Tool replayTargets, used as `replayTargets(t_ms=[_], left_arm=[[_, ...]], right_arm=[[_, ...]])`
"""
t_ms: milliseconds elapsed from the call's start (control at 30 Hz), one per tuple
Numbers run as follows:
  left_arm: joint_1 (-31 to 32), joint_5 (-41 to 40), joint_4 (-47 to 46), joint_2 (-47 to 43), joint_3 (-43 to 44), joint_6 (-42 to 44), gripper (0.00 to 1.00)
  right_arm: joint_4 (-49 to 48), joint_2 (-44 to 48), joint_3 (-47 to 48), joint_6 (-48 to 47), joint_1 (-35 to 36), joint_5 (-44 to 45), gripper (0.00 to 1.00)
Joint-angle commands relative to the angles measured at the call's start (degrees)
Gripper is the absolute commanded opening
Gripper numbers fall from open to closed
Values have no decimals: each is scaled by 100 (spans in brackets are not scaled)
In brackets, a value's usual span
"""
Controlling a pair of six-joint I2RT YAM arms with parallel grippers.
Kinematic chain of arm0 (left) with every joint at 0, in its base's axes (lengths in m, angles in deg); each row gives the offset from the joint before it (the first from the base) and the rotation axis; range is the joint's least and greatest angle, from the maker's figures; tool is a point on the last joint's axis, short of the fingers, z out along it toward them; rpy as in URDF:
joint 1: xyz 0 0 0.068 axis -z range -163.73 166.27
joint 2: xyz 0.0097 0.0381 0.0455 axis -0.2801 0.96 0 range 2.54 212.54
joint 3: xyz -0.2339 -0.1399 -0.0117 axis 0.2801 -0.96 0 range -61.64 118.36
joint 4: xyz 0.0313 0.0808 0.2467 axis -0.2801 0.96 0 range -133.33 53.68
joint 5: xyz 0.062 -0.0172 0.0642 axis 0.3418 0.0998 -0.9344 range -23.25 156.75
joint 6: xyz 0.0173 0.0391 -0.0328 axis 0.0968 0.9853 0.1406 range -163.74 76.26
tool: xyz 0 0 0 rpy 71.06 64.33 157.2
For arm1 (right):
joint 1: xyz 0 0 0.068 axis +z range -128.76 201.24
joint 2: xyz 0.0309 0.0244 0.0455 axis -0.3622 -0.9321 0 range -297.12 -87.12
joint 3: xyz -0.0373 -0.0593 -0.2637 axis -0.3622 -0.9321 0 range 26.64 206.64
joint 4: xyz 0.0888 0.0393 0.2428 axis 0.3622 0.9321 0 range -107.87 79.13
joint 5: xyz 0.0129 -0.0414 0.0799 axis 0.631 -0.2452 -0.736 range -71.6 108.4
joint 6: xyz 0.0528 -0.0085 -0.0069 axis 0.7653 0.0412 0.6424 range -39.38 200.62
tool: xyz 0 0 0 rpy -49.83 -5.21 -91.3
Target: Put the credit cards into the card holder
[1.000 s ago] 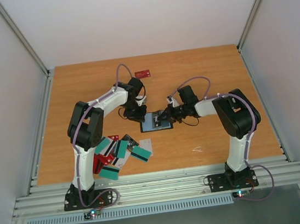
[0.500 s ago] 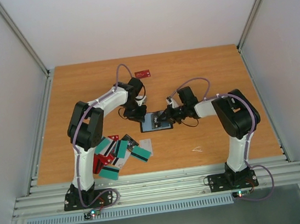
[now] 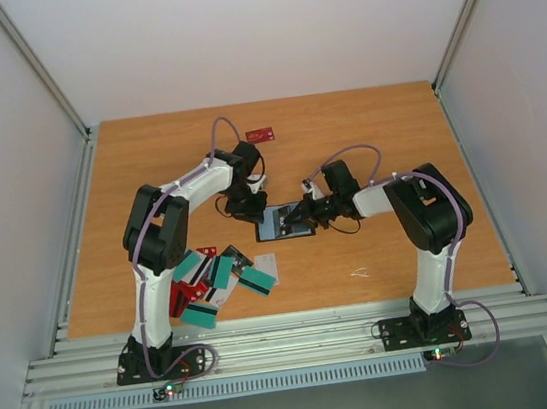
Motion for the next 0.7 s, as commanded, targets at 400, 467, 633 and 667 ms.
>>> replayTargets(t_ms=[400,467,633,667], left_arm=[[32,118,110,170,-43,56,23],[34,138,140,177,0,73,23],[26,147,164,170,67,97,23],[26,156,160,177,76,95,23]], right_arm=[[466,-174,345,-24,256,482,1],[409,-202,337,22,257,469,2],[210,-287,354,121,257,394,1],[185,-288,355,131,255,395,2]])
